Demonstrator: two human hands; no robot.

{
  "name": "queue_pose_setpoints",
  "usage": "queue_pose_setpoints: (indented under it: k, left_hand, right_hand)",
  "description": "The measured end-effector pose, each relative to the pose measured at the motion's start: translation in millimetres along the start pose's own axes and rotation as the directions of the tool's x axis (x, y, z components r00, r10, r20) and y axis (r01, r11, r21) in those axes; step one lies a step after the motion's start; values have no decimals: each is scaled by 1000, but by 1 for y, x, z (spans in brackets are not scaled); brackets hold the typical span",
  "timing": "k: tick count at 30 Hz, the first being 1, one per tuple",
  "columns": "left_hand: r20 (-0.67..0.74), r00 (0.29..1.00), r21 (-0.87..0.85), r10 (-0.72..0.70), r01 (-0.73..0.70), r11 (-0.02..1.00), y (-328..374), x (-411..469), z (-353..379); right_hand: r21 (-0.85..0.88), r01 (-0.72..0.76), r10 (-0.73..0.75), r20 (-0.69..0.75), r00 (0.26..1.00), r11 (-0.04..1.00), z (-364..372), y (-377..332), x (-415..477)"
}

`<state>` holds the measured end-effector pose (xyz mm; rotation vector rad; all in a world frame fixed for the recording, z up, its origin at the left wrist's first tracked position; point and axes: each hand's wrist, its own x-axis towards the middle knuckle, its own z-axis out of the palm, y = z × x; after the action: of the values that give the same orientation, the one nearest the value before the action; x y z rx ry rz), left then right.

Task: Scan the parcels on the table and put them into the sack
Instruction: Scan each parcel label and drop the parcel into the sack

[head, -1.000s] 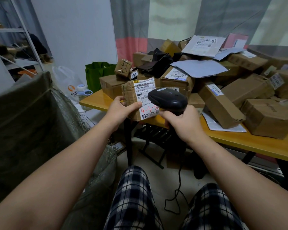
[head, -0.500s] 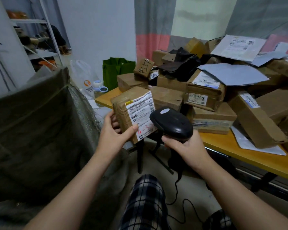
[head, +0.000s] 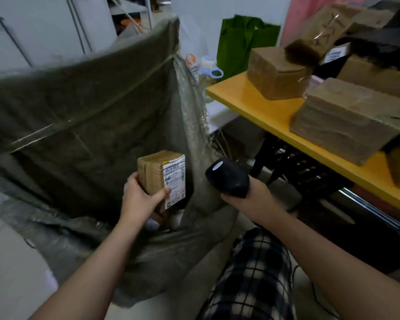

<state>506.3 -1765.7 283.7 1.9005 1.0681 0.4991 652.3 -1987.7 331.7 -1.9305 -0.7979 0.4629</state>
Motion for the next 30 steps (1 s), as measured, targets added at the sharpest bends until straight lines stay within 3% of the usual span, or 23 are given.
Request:
queue_pose_setpoints:
  k: [3, 7, 13, 19, 23, 30]
  left_hand:
    - [50, 996, 204, -80, 68, 977, -15, 26, 9]
    - [218, 956, 572, -196, 38, 819, -42, 44, 38]
    - [231, 944, 743, -236, -14, 669, -73, 41, 65]
    - [301, 950, 588, 84, -254, 768, -46, 22, 57]
    - [323, 898, 431, 298, -420, 799, 7, -2, 55]
    - [333, 745, 210, 578, -656, 725, 125, -50, 80]
  right_hand:
    - [-31, -38, 40, 54, 998, 999, 20, 13, 16]
    - [-105, -98, 110, 118, 987, 990, 37, 42, 30]
    - [-285, -102, 141, 120, 983, 953, 39, 76, 27]
    - [-211, -150, 154, -1, 988, 966, 25, 81, 22]
    - [-131, -173, 155, -137, 978, 976, 3, 71, 8]
    - [-40, -130, 99, -448, 889, 991, -70, 35, -52]
